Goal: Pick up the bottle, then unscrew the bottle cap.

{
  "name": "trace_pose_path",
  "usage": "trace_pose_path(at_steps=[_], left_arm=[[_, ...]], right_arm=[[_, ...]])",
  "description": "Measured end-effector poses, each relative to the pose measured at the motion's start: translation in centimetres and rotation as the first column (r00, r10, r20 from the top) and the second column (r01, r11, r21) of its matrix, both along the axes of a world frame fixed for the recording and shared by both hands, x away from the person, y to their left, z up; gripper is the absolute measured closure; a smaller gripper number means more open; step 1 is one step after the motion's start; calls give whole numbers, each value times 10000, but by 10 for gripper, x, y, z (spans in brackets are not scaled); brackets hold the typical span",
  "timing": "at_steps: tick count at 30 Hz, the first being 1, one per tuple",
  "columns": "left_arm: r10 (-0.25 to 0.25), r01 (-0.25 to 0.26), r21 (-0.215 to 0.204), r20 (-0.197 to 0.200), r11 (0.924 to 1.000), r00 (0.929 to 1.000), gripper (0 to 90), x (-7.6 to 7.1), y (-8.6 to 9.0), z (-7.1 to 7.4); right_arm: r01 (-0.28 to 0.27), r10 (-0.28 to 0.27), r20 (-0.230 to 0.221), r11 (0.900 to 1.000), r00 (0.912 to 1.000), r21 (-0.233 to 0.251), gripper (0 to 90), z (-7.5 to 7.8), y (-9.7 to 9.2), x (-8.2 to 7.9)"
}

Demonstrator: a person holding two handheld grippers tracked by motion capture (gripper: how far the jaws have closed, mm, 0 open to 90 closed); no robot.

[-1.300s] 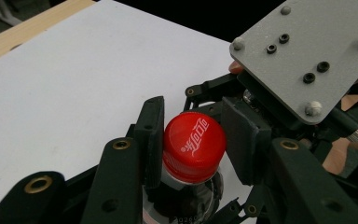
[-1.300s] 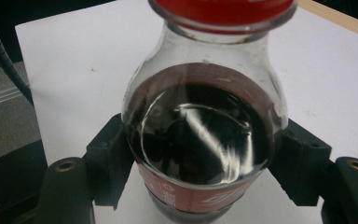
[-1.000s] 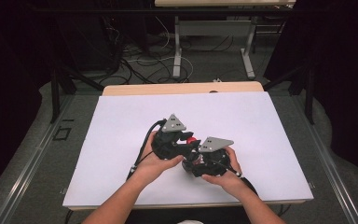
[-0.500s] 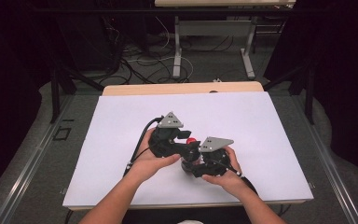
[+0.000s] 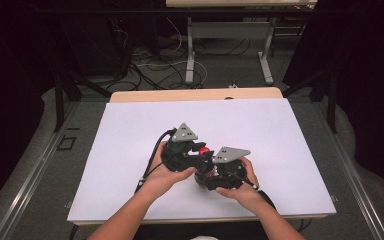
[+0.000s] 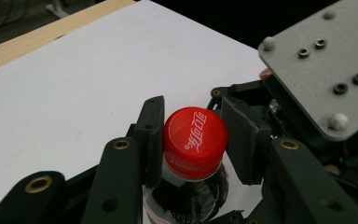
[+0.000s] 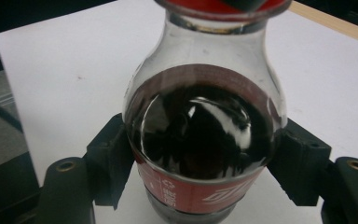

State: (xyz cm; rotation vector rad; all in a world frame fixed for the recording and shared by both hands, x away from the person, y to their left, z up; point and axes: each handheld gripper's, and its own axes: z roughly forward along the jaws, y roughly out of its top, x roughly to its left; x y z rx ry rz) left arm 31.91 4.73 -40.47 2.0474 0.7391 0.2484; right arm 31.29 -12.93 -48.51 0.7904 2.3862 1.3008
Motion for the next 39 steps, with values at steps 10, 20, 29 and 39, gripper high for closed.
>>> trace_pose_path(at_steps=[10,20,29,39], left_arm=[[369,-370,-118,-23,9992,9993,533,-1,-4,0],[-1535,1525,-243,-446,9880,9871,509,10,12,4],[-1199,1197,203,91,9926,9927,608,2,4,2],[1065,-1064,19,-207,9943,9941,610,-6,-6,-1]], right_arm=[[62,-62,-101,10000,9999,-13,298,1,-4,1],[-437,442,-372,9989,9983,154,298,3,-4,-1],[-329,332,-225,9994,9992,113,299,2,-2,-1],[419,-421,-71,9987,9991,-286,299,1,1,-2]])
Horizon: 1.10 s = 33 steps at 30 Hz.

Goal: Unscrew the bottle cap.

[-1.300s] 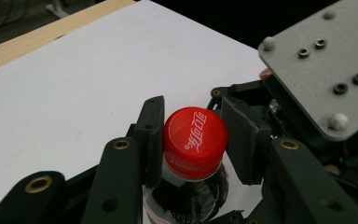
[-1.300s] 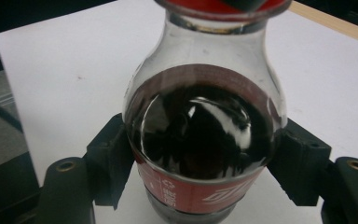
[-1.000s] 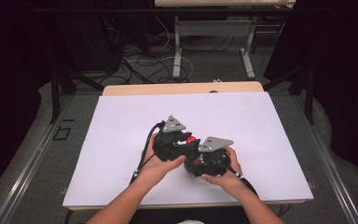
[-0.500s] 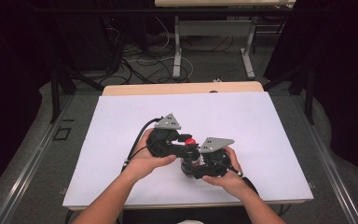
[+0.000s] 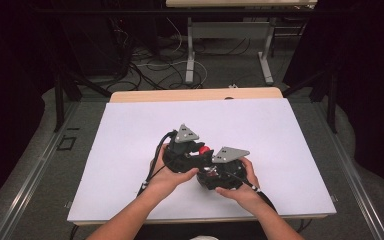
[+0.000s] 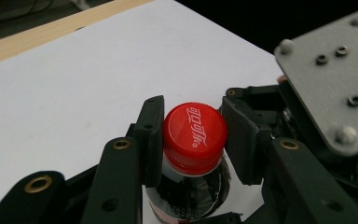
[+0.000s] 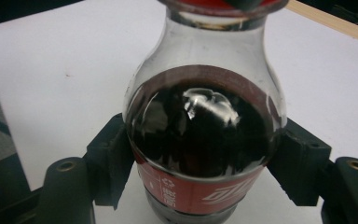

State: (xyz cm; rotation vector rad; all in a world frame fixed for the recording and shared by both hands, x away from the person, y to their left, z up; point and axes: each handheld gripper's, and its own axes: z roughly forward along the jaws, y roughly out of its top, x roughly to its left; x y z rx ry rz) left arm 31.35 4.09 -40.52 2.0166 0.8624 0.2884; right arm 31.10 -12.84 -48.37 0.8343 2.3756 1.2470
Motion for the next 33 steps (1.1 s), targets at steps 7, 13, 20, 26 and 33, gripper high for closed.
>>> trace_pose_path(at_steps=[7,13,20,26,33], left_arm=[[-762,754,-341,-233,9966,9968,502,6,4,-2],[-1824,1785,-710,-522,9814,9818,467,16,20,1],[-2558,2487,-1012,-643,9633,9646,529,22,25,-1],[-2456,2427,-871,-243,9662,9691,608,18,19,-1],[-957,955,-508,-7,9941,9954,613,9,9,-4]], right_arm=[[-74,79,-218,9997,9997,212,298,-2,-4,3],[-416,435,-404,9979,9982,490,297,0,-5,3],[-823,845,-405,9952,9956,522,297,1,-5,2],[-767,792,-364,9949,9962,656,298,0,-4,2],[202,-201,-152,9998,9997,89,299,-1,0,0]])
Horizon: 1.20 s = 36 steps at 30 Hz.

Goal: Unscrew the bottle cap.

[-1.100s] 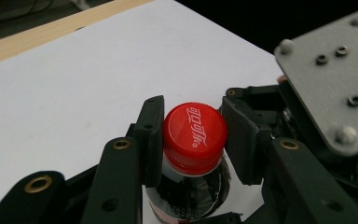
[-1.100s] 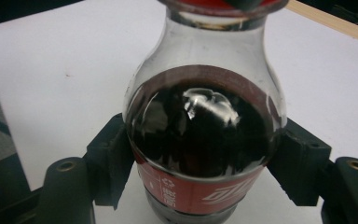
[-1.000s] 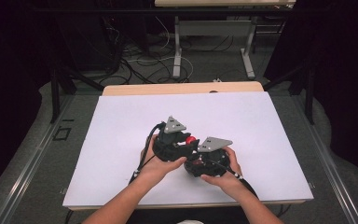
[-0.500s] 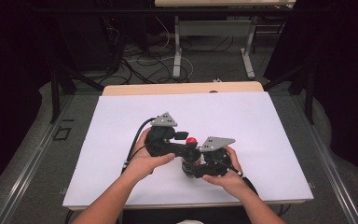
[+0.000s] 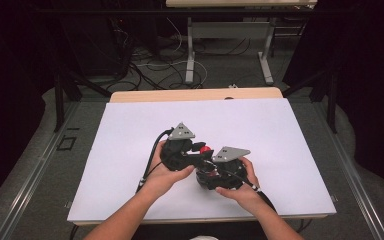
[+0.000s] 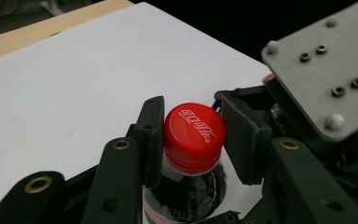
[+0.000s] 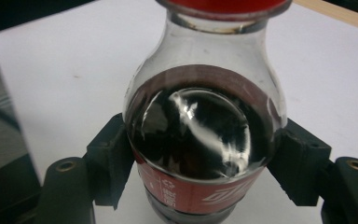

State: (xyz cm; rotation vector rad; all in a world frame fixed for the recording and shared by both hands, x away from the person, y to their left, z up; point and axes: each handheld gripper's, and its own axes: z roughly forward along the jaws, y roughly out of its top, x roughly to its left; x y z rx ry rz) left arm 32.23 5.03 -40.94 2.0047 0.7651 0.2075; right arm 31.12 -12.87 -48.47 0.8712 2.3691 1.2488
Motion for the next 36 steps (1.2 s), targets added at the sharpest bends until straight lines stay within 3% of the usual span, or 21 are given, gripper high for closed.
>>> trace_pose_path(at_steps=[3,6,8,11,15,16,18,19,22,24,26,29,32,34,36], left_arm=[[375,-375,-3,54,9993,9993,612,-3,-4,-2],[211,-210,-111,109,9997,9997,605,-2,-3,-1],[106,-109,-221,-120,9997,9999,579,-1,0,1],[-328,324,-267,-116,9991,9994,547,1,6,4],[-774,755,-466,-409,9961,9962,523,5,12,5],[-1190,1173,-546,-295,9916,9925,522,8,14,5],[-1318,1304,-545,-228,9900,9910,522,9,14,4],[-1640,1622,-516,-328,9854,9859,521,12,15,4],[-1848,1806,-793,-506,9804,9815,560,14,16,1],[-1666,1633,-824,-354,9831,9854,603,12,14,-1],[-1432,1425,-471,-118,9887,9896,612,9,12,-1],[-537,538,-376,44,9978,9985,615,2,6,-1],[217,-211,-279,201,9994,9996,615,-4,1,-1],[454,-451,-132,224,9989,9987,614,-6,-2,0],[308,-305,-166,190,9994,9993,593,-5,-2,0]], right_arm=[[156,-155,57,9998,9999,-109,299,-1,0,0],[64,-64,-5,10000,10000,-10,296,-1,-1,1],[-147,149,-165,9998,9998,147,296,0,-3,1],[-288,294,-194,9991,9994,326,296,2,-5,2],[-561,576,-305,9972,9979,502,296,3,-6,2],[-783,798,-266,9956,9965,519,296,3,-5,2],[-901,914,-280,9949,9954,448,296,4,-5,1],[-966,977,-255,9944,9949,419,296,4,-4,0],[-1216,1223,-211,9920,9923,340,297,4,-2,0],[-1116,1127,-298,9931,9932,348,297,3,-1,-1],[-913,923,-407,9955,9949,248,298,2,0,-1],[-468,471,-243,9988,9986,116,297,1,2,-3],[-210,209,-150,9997,9997,-79,297,1,3,-4],[-74,74,-35,10000,10000,-31,297,1,3,-4],[-140,140,-7,9999,9999,39,297,0,2,-3]])
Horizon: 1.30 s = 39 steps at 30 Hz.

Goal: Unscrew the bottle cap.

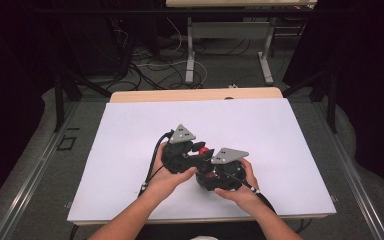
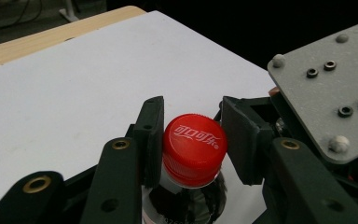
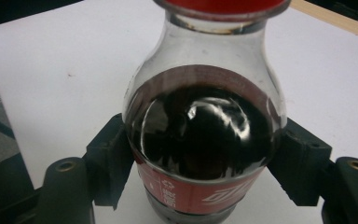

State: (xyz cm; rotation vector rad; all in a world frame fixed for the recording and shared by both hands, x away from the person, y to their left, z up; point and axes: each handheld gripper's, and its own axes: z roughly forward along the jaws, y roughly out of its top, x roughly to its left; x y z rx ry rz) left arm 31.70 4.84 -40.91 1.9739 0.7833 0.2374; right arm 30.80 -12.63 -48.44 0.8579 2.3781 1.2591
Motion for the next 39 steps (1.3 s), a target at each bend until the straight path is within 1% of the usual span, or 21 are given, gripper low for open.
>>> trace_pose_path(at_steps=[2,4,5,6,8,10,11,14,15,17,21,23,24,26,28,30,32,34,35,36,39], left_arm=[[-168,167,-139,-94,9998,9998,543,1,3,2],[-370,365,-246,-207,9990,9991,534,2,8,4],[-384,381,-229,-136,9990,9992,526,3,11,5],[-514,512,-191,-131,9985,9986,525,3,13,6],[-700,692,-372,-196,9969,9974,525,4,16,5],[-961,955,-293,-181,9950,9952,525,6,19,5],[-975,971,-376,-106,9946,9952,526,6,19,4],[-1188,1168,-592,-310,9914,9924,545,7,19,3],[-1240,1222,-606,-269,9907,9919,554,9,19,2],[-1253,1232,-596,-333,9906,9916,560,10,18,2],[-1438,1423,-634,-200,9878,9894,572,12,15,0],[-1380,1351,-757,-356,9879,9898,606,10,13,0],[-1450,1439,-572,-156,9879,9893,606,11,13,-1],[-1262,1260,-522,-18,9907,9920,612,10,11,-1],[-897,892,-524,-78,9946,9959,613,6,9,-1],[-485,487,-320,77,9983,9988,614,2,6,0],[-19,19,-166,56,9999,10000,614,-1,2,1],[-32,32,2,51,10000,10000,613,-2,1,2],[-87,87,-42,43,10000,10000,610,-1,1,2],[-263,263,-31,7,9996,9997,555,0,2,4],[-599,598,-222,-42,9980,9982,533,0,10,9]], right_arm=[[-58,60,-107,9997,9999,225,297,0,-2,1],[-122,126,-190,9997,9997,225,297,0,-3,2],[-201,208,-259,9994,9994,288,297,1,-4,2],[-201,208,-259,9994,9994,288,297,1,-4,2],[-178,189,-263,9990,9995,415,297,1,-4,2],[-236,243,-145,9986,9996,463,297,1,-4,3],[-303,315,-231,9984,9992,478,297,2,-4,3],[-395,405,-176,9976,9990,563,297,2,-4,2],[-455,472,-341,9978,9983,474,297,4,-4,1],[-575,581,-97,9968,9983,549,297,2,-3,2],[-621,629,-122,9965,9979,557,298,3,-2,0],[-658,664,-93,9965,9978,516,298,2,0,0],[-658,664,-93,9965,9978,516,298,2,0,0],[-492,509,-322,9975,9982,509,298,2,0,-1],[-459,475,-318,9977,9984,493,298,2,0,-1],[-341,350,-244,9988,9991,365,298,2,1,-2],[-272,278,-170,9992,9995,307,298,1,2,-2],[-278,283,-147,9992,9995,294,298,1,2,-1],[-329,333,-137,9990,9994,304,297,1,1,-1],[-408,413,-182,9987,9990,308,297,2,0,-1],[-411,423,-317,9985,9986,372,297,3,-2,-1]])
